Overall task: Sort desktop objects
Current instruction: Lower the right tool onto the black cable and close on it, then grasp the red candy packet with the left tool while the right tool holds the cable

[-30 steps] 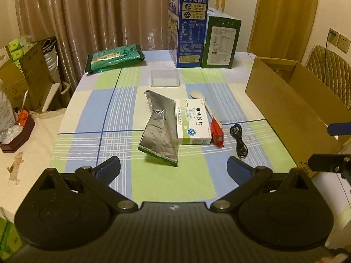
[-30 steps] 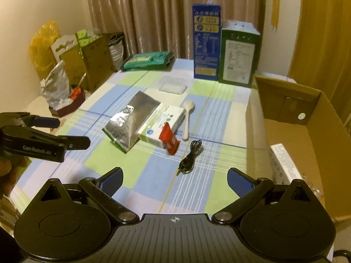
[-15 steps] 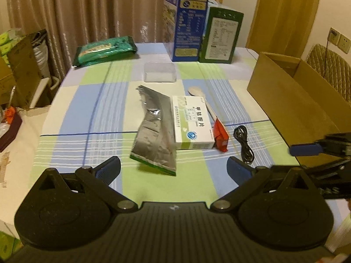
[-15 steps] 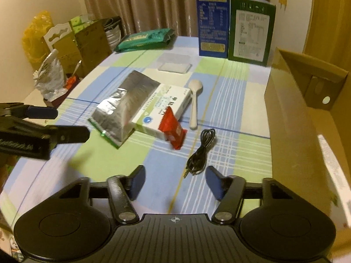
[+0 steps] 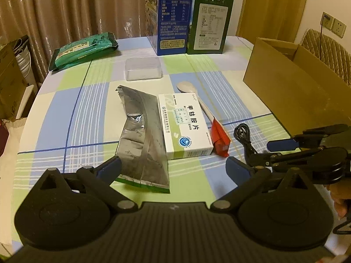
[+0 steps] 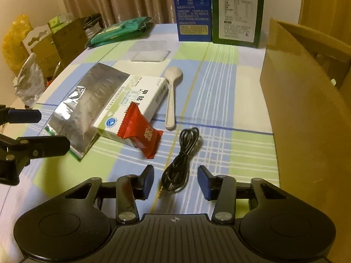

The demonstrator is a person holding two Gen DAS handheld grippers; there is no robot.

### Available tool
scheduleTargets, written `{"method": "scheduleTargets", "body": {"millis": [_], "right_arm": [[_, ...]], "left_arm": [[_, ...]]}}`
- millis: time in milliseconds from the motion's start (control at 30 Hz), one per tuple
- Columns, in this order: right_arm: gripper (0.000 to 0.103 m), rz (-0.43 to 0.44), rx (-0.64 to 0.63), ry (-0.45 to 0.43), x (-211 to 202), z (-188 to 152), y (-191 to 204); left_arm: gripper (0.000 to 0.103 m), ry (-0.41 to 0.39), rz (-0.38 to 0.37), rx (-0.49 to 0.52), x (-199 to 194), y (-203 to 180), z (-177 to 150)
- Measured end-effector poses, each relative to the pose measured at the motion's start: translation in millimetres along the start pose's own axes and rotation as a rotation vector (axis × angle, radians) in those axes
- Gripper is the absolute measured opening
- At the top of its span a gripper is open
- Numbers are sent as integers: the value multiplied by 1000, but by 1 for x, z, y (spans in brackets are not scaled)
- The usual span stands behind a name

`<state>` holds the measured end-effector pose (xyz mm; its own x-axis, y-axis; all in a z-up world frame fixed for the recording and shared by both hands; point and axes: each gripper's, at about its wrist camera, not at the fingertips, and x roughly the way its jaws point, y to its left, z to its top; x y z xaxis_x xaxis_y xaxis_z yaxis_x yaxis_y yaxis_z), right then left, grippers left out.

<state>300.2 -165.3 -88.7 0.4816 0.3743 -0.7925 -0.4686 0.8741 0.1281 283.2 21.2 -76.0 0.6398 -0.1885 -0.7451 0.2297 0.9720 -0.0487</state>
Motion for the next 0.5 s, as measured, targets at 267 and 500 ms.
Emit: {"method": "scheduleTargets", "body": {"millis": [267,500], "right_arm": [[32,-17,-3,-3,16,1,-3],[30,-26,-73,-3,19,-2,-1]], "left_arm": [[97,0,-14,11,8,-6,1],[95,-9,-25,3,14,-9,2]]}}
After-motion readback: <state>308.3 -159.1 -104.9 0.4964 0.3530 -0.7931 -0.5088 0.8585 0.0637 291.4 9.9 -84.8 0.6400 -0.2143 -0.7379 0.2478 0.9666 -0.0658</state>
